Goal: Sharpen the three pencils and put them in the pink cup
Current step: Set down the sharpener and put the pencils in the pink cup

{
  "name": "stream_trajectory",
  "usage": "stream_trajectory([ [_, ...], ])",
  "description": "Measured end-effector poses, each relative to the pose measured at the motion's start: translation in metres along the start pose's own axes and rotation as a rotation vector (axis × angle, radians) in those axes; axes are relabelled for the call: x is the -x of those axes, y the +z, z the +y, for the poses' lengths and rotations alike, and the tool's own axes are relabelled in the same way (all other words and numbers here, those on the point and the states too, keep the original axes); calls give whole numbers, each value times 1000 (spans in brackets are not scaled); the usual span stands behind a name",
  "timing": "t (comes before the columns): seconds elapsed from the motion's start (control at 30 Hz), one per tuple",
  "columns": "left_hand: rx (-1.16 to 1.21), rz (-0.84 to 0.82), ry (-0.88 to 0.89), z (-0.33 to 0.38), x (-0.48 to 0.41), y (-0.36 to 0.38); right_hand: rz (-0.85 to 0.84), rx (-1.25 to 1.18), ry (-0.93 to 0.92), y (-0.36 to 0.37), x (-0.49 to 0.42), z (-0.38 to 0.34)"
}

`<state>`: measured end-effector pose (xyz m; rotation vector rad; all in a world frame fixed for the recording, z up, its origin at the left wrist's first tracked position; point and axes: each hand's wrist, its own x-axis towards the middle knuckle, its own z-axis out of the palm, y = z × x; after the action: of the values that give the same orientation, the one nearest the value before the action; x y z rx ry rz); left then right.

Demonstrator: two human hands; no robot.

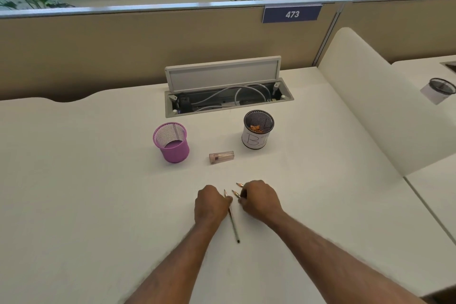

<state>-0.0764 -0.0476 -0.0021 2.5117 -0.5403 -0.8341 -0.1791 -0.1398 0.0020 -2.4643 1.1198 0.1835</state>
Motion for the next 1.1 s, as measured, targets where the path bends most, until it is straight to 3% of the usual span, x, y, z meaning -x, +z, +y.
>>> stream_trajectory([
  [0.17, 310, -66, 161, -10, 4, -10, 77, -591, 121, -3, 2, -5],
  [0.27, 519, -83, 275, -18, 7, -27, 38, -996, 91, -5, 5, -11],
  [0.43, 564, -78, 375, -28, 7, -48, 7, -1189, -32, -1, 12, -26],
  [0.8, 551, 9, 437, -47, 7, -64, -107, -1200, -149, 2, 15, -52],
  [1.1, 591, 131, 485, -60, -3, -85, -40, -1120, -219, -7, -8, -82],
])
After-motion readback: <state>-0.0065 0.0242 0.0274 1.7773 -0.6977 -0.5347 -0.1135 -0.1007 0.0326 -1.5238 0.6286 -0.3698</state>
